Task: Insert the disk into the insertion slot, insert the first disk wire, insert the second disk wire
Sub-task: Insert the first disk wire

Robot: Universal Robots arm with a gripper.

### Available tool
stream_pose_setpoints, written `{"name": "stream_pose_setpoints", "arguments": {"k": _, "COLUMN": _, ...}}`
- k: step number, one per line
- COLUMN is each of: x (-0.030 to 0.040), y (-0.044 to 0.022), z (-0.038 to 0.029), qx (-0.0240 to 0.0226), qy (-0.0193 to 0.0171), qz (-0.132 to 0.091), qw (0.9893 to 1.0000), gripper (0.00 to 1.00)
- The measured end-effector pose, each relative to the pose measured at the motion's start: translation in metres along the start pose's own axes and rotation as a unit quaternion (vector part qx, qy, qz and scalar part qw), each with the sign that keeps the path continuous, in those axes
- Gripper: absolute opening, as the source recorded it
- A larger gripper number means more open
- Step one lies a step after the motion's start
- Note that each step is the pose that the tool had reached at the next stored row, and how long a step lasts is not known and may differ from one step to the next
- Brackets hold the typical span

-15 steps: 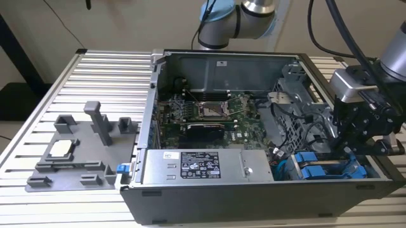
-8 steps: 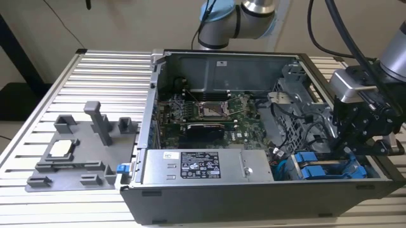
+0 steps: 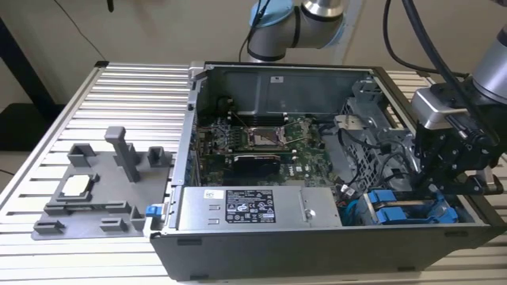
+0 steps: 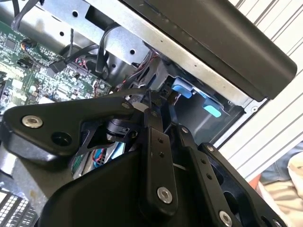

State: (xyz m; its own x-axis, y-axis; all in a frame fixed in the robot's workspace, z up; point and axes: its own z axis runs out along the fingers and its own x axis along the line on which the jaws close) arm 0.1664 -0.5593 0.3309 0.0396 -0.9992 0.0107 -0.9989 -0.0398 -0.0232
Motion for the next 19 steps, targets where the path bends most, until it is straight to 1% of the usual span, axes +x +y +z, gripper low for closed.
{"name": "stream_pose_setpoints", "arguments": {"k": 1, "x": 0.0000, "y": 0.0000, "z": 0.0002, "qx": 0.0000, "qy": 0.0001, "qz": 0.000, "qw": 1.0000, "gripper": 0.19}}
{"name": "stream_pose_setpoints", "arguments": {"k": 4, "x": -0.0001, "y": 0.0001, "z": 0.0019, "qx": 0.0000, "qy": -0.0012, "qz": 0.000, "qw": 1.0000, "gripper": 0.20}}
{"name": "stream_pose_setpoints", "arguments": {"k": 5, "x": 0.0000, "y": 0.0000, "z": 0.0018, "qx": 0.0000, "qy": -0.0007, "qz": 0.000, "qw": 1.0000, "gripper": 0.27}}
{"name": "stream_pose_setpoints", "arguments": {"k": 8, "x": 0.0001, "y": 0.0000, "z": -0.0023, "qx": 0.0000, "qy": -0.0004, "qz": 0.000, "qw": 1.0000, "gripper": 0.27}}
{"name": "stream_pose_setpoints", "arguments": {"k": 13, "x": 0.0002, "y": -0.0004, "z": -0.0162, "qx": 0.0000, "qy": -0.0002, "qz": 0.000, "qw": 1.0000, "gripper": 0.27}}
{"name": "stream_pose_setpoints", "arguments": {"k": 16, "x": 0.0003, "y": -0.0006, "z": -0.0277, "qx": 0.0000, "qy": -0.0002, "qz": 0.000, "qw": 1.0000, "gripper": 0.27}}
{"name": "stream_pose_setpoints", "arguments": {"k": 19, "x": 0.0004, "y": -0.0009, "z": -0.0408, "qx": 0.0000, "qy": -0.0002, "qz": 0.000, "qw": 1.0000, "gripper": 0.27}}
